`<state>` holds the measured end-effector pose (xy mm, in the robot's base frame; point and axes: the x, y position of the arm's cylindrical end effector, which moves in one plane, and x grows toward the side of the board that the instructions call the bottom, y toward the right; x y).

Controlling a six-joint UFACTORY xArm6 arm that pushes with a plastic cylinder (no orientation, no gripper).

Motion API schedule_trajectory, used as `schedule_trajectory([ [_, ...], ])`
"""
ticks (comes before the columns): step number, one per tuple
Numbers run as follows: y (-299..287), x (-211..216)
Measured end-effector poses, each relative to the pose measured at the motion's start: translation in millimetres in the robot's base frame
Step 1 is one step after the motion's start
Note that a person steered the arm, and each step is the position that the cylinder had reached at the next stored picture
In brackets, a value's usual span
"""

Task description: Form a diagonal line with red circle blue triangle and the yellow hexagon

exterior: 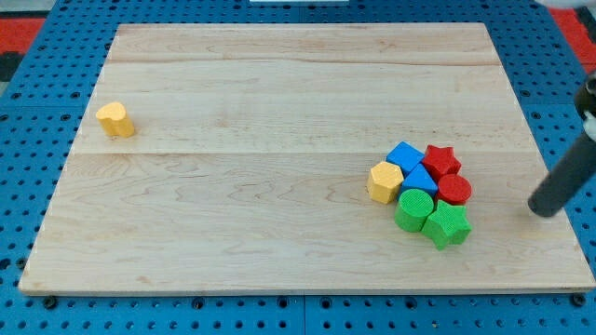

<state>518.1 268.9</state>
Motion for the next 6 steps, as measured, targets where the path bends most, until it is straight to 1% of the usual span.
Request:
schedule_trajectory([
  [1, -3, -17],
  [2, -5, -1],
  [3, -49, -4],
  [5, -162, -10],
  [6, -208, -50],
])
